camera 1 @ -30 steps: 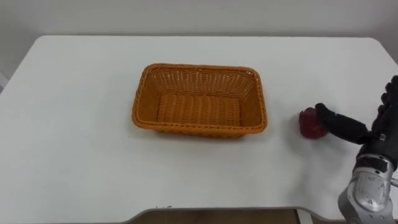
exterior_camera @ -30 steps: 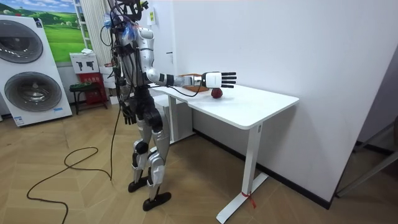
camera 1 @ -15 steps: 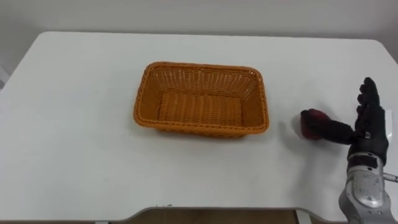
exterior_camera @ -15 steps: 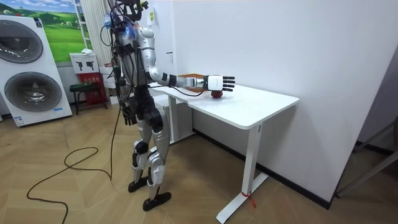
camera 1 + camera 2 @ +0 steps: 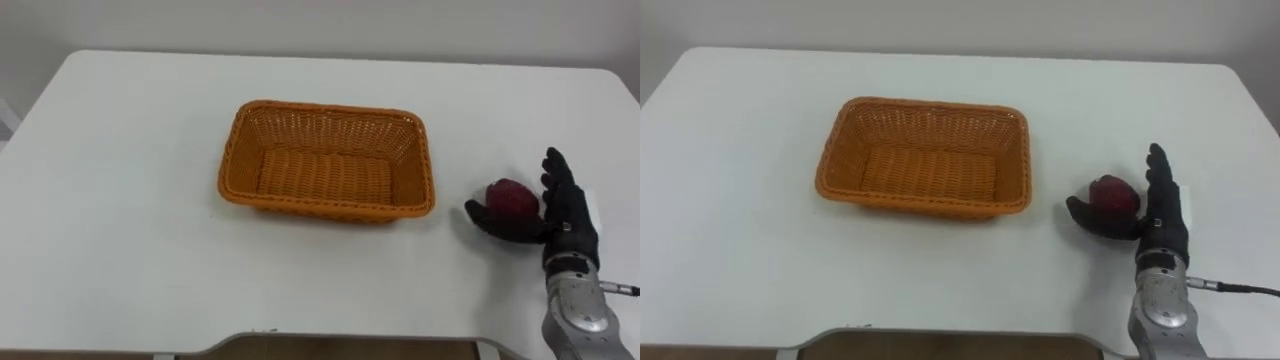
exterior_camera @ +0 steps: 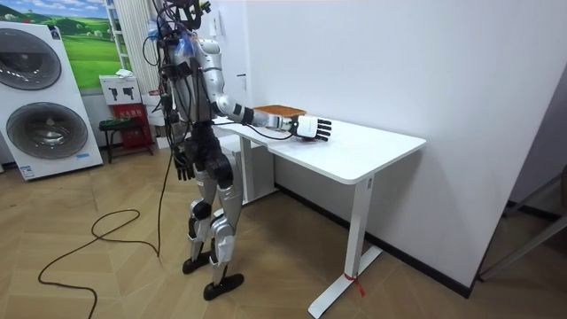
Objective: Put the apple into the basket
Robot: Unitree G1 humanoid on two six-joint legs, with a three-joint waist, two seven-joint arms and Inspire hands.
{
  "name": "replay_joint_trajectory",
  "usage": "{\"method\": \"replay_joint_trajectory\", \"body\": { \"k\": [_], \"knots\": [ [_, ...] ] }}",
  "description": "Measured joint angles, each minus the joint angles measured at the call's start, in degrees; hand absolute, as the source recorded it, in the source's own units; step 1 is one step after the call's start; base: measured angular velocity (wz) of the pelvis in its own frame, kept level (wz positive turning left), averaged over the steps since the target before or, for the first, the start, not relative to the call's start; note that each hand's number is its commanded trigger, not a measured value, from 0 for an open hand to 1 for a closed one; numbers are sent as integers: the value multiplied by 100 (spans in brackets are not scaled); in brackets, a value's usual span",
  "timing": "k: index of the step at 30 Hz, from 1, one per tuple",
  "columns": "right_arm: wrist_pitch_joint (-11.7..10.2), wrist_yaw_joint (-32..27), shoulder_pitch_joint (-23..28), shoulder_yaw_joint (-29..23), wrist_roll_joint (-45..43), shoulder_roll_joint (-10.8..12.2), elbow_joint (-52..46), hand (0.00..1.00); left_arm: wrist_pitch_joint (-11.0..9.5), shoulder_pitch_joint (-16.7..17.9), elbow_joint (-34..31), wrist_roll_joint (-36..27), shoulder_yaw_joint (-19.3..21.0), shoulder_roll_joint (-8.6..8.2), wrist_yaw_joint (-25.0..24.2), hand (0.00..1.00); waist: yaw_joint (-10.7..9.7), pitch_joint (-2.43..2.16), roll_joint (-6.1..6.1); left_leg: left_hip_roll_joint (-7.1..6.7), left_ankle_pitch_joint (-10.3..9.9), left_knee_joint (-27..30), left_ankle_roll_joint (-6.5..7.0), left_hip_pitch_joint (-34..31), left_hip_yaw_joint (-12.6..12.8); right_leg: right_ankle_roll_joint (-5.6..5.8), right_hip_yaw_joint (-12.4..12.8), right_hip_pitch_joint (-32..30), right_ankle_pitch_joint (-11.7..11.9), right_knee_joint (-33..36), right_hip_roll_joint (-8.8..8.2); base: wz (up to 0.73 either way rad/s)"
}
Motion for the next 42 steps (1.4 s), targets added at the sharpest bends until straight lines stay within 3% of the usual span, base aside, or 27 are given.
{"method": "replay_joint_trajectory", "body": {
  "k": [2,8,9,10,17,32,42],
  "knots": [
    [10,38,-86,51,-99,-141,202,0,25,0,0,53,-5,19,-36,0,47,-19,-40,1,1,0,-3,6,-9,0,0,9,0,-7,4,0],
    [122,164,-148,52,-425,-250,460,0,38,-27,-16,62,-7,73,-44,0,82,-19,-88,-4,2,14,-4,56,-89,-1,-106,142,19,-99,-6,7],
    [127,172,-147,52,-433,-250,473,14,43,-27,-16,62,-10,81,-52,0,85,-17,-86,-4,2,15,-4,64,-96,-1,-122,157,20,-102,-8,9],
    [128,198,-147,56,-435,-249,523,100,57,-28,-15,60,-19,99,-81,0,83,-12,-83,-6,2,18,-4,84,-118,0,-146,182,20,-102,-12,7],
    [77,167,-281,-45,-586,-307,908,100,163,-19,-9,62,-72,145,-94,0,113,-27,-114,-15,2,47,-4,94,-136,0,-157,208,20,-99,-20,2],
    [64,147,-292,-298,-587,-323,1051,100,161,-41,-12,178,-70,147,-108,0,123,-32,-108,-12,1,103,-5,97,-149,0,-169,269,20,-102,-16,0],
    [157,131,-276,-214,-602,-313,838,100,146,-112,-3,262,-72,147,-116,0,131,-52,-42,-15,1,114,-5,99,-144,-6,-147,259,27,-84,-14,0]
  ]
}}
